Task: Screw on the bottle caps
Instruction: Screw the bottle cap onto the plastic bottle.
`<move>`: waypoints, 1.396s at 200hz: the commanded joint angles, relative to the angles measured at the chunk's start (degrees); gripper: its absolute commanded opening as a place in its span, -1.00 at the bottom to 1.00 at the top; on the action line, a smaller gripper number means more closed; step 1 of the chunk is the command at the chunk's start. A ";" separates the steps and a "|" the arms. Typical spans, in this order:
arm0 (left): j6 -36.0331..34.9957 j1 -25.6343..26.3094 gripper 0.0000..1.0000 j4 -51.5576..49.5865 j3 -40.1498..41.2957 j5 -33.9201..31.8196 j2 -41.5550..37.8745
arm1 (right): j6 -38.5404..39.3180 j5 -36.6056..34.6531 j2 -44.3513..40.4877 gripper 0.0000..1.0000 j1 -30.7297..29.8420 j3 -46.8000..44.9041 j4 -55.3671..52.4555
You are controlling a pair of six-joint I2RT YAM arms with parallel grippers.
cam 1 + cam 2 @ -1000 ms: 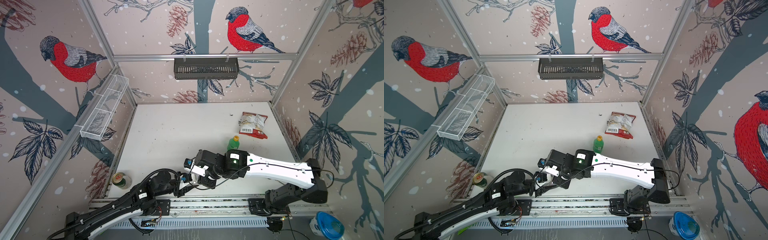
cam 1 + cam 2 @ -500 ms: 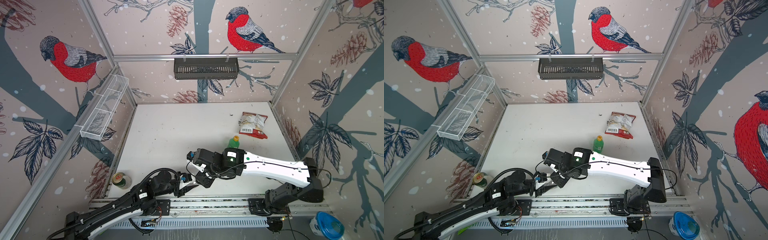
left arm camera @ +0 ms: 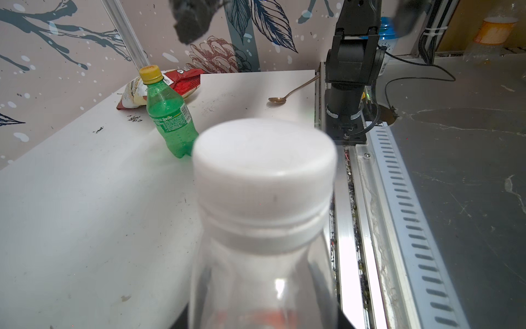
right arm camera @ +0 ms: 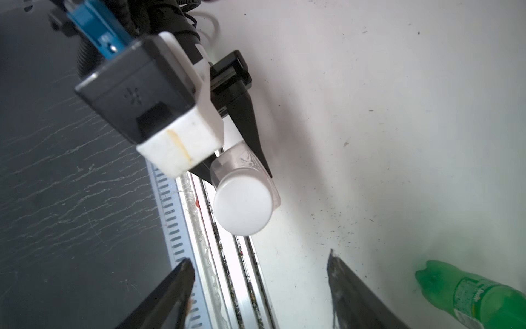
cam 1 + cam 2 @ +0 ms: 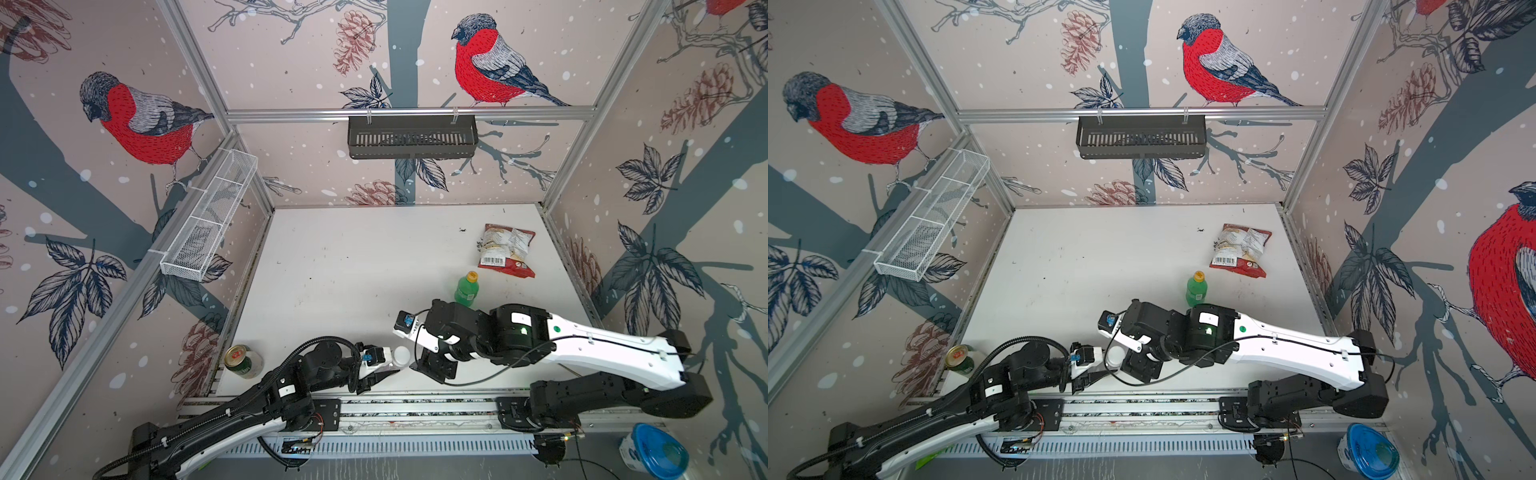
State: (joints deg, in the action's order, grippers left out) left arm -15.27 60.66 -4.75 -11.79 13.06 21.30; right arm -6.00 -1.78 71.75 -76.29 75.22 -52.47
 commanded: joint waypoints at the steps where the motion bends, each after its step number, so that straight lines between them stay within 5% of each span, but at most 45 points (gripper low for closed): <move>1: -0.21 -0.01 -0.25 1.82 -0.34 1.12 0.29 | 3.50 -0.18 -1.60 0.53 1.64 -2.61 6.04; 73: 0.24 0.00 -0.26 2.86 -0.34 2.58 2.65 | 13.23 7.53 4.77 0.36 1.59 -1.75 4.73; 161: 0.50 -0.01 -0.26 3.44 -0.25 2.41 3.13 | 12.42 4.43 9.55 0.00 0.71 1.04 4.04; 222: 0.50 -0.01 -0.25 3.85 -0.38 -0.49 2.83 | -3.31 -0.11 12.96 -0.54 1.51 2.57 4.26; 279: -2.12 -0.01 -0.25 4.24 -0.51 -5.82 2.32 | -26.60 4.98 16.80 -0.33 3.37 4.19 7.19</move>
State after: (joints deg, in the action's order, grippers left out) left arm -15.53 60.55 -7.53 -11.77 6.98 23.90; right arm -18.92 3.01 87.83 -73.19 79.68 -50.76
